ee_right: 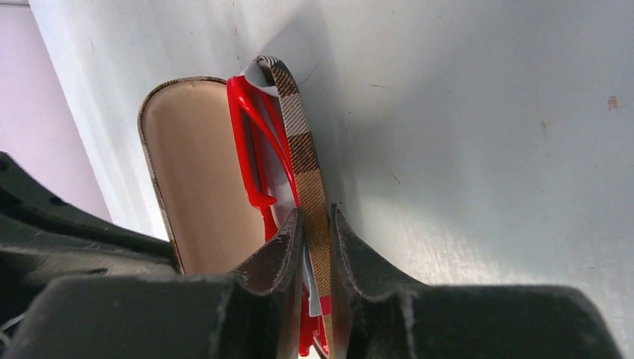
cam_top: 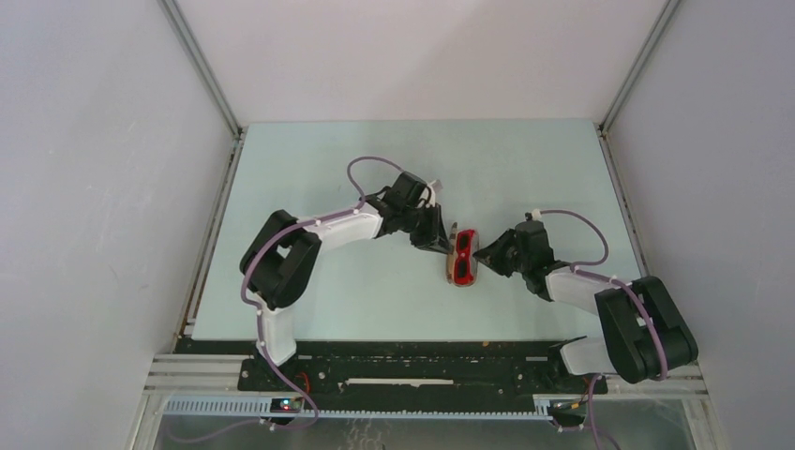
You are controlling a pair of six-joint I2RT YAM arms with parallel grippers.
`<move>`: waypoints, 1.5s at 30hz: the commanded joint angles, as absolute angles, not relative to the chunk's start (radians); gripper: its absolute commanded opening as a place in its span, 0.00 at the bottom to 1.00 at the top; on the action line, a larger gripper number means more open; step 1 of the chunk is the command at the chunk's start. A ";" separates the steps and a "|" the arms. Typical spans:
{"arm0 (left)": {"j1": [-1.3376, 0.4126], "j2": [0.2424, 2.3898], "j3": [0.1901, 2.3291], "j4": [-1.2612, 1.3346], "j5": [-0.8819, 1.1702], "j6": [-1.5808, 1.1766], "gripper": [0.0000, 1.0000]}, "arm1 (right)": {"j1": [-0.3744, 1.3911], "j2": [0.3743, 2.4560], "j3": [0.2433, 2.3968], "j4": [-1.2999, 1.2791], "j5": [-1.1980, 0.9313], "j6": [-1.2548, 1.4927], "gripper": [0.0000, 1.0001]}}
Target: Organize the sunglasses
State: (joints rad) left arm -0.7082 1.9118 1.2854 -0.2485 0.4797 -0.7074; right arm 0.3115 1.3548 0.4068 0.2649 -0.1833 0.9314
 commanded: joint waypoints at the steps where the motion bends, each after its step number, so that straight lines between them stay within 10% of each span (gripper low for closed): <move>1: -0.785 1.976 1.340 -0.148 0.536 -0.733 0.19 | 0.385 1.385 0.442 0.322 -0.287 0.993 0.18; 31: -0.730 1.743 1.317 -0.262 0.458 -0.644 0.25 | 0.346 1.253 0.459 0.105 -0.220 0.854 0.38; 39: -0.724 1.778 1.214 -0.160 0.445 -0.677 0.88 | 0.335 1.232 0.459 0.106 -0.257 0.842 0.37; 45: -0.751 1.805 1.153 -0.097 0.528 -0.661 1.00 | 0.332 1.241 0.459 0.112 -0.267 0.842 0.36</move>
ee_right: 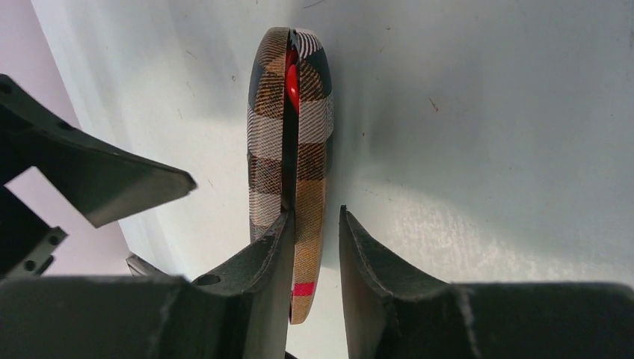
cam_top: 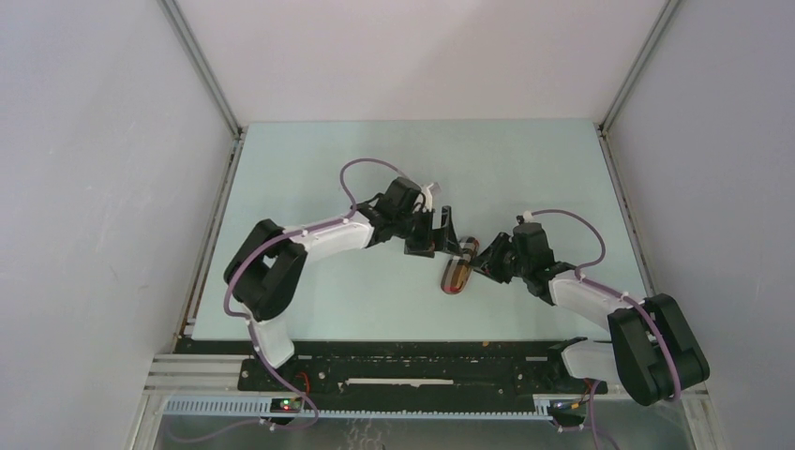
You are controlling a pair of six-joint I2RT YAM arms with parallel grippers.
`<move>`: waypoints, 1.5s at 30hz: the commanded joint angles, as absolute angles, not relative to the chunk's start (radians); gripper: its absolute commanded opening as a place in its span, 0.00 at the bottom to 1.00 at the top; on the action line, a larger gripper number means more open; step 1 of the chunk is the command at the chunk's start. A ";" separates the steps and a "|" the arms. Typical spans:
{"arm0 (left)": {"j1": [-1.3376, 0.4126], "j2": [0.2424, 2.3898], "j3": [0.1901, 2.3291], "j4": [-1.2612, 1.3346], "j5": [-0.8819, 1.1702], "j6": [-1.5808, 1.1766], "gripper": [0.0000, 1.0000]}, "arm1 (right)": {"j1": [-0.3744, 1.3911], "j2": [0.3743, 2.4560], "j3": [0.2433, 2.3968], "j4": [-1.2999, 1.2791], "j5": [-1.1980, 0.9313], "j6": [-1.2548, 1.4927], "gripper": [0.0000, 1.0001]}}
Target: Organize the sunglasses
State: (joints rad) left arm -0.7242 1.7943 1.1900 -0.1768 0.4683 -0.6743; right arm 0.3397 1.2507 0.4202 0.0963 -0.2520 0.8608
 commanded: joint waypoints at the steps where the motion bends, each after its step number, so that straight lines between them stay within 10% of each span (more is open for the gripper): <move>1: -0.761 1.810 1.143 -0.084 0.544 -0.655 1.00 | 0.330 1.244 0.459 0.116 -0.270 0.842 0.36; 23: -0.804 1.945 1.137 0.007 0.576 -0.619 0.90 | 0.324 1.258 0.459 0.129 -0.303 0.851 0.30; 37: -0.814 1.984 1.292 -0.261 0.389 -0.552 0.44 | 0.320 1.250 0.477 0.089 -0.278 0.822 0.30; 45: -0.800 1.929 1.319 -0.381 0.188 -0.520 0.35 | 0.264 1.168 0.520 -0.011 -0.332 0.738 0.34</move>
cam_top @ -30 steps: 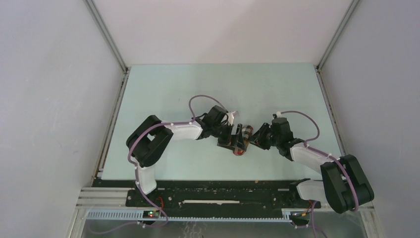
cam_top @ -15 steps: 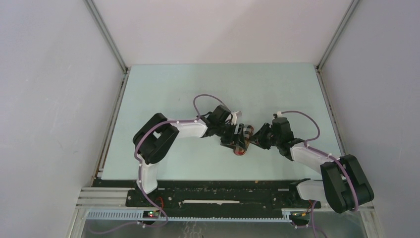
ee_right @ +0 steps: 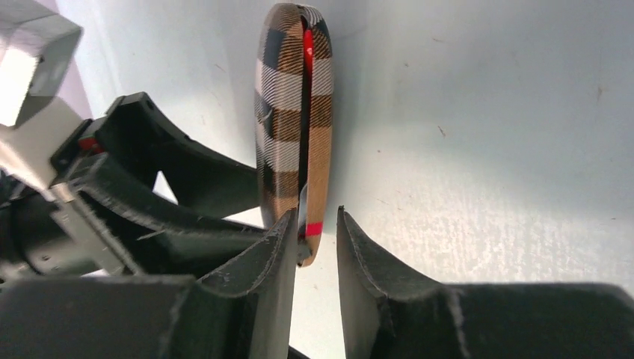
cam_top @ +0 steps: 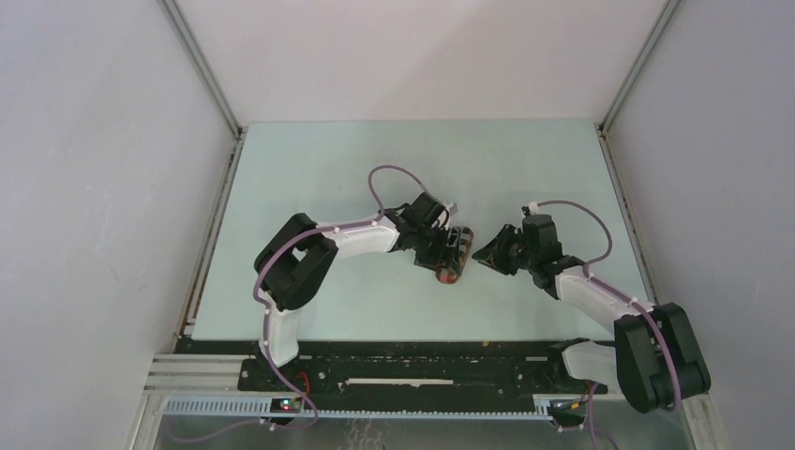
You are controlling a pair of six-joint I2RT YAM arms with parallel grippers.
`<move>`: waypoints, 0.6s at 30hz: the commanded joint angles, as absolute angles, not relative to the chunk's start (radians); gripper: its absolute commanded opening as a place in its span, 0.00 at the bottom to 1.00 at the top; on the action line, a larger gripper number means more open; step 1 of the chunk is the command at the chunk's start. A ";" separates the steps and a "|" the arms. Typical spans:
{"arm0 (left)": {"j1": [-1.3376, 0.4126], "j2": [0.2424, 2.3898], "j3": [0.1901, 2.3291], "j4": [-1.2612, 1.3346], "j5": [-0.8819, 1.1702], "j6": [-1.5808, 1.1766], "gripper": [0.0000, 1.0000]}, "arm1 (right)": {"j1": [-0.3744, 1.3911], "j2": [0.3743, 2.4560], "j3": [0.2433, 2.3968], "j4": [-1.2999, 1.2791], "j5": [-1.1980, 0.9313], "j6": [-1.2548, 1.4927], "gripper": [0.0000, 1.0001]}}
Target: Organize the sunglasses
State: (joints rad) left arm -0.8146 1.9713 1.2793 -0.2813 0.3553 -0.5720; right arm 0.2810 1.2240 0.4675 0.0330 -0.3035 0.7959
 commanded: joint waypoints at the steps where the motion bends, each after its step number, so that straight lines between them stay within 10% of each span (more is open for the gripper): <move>1: -0.800 1.925 1.329 -0.400 0.167 -0.511 0.35 | 0.263 1.152 0.520 -0.031 -0.317 0.737 0.34; 5: -0.800 1.894 1.333 -0.452 0.088 -0.460 0.46 | 0.256 1.092 0.520 -0.074 -0.224 0.735 0.36; 11: -0.800 1.857 1.312 -0.459 0.103 -0.415 0.93 | 0.232 1.063 0.520 -0.112 -0.177 0.715 0.37; 18: -0.798 1.821 1.324 -0.431 0.127 -0.428 1.00 | 0.232 1.012 0.509 -0.140 -0.129 0.705 0.37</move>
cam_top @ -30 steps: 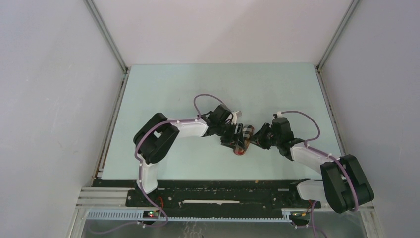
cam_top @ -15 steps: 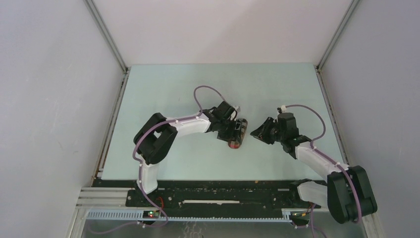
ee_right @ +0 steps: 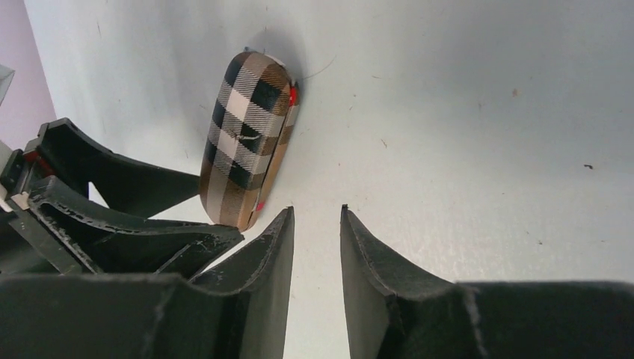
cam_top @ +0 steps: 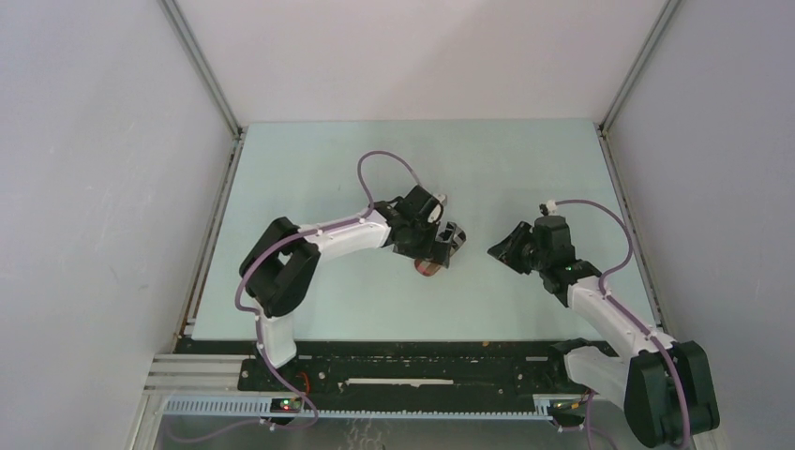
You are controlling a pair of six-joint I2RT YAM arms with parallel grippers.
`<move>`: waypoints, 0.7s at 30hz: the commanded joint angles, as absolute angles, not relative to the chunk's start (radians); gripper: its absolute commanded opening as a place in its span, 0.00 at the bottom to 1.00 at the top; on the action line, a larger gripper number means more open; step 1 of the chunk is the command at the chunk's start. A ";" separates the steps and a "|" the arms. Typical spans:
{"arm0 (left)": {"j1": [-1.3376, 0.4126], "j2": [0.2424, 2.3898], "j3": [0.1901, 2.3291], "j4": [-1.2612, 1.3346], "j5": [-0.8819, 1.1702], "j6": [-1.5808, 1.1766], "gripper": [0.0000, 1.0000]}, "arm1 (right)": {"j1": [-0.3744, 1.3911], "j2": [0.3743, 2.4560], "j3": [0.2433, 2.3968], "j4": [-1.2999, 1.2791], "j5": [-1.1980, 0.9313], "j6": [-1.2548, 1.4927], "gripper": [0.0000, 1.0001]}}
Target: Organize the sunglasses
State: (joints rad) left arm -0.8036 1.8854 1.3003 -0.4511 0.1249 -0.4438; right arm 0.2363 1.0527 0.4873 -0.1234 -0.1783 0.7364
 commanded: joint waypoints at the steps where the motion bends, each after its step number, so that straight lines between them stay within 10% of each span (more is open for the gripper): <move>1: -0.798 1.829 1.337 -0.432 0.136 -0.429 1.00 | 0.232 1.011 0.509 -0.144 -0.127 0.703 0.37; 21: -0.797 2.177 1.854 -0.614 -0.088 -0.459 1.00 | 0.232 0.983 0.509 -0.188 -0.121 0.683 0.38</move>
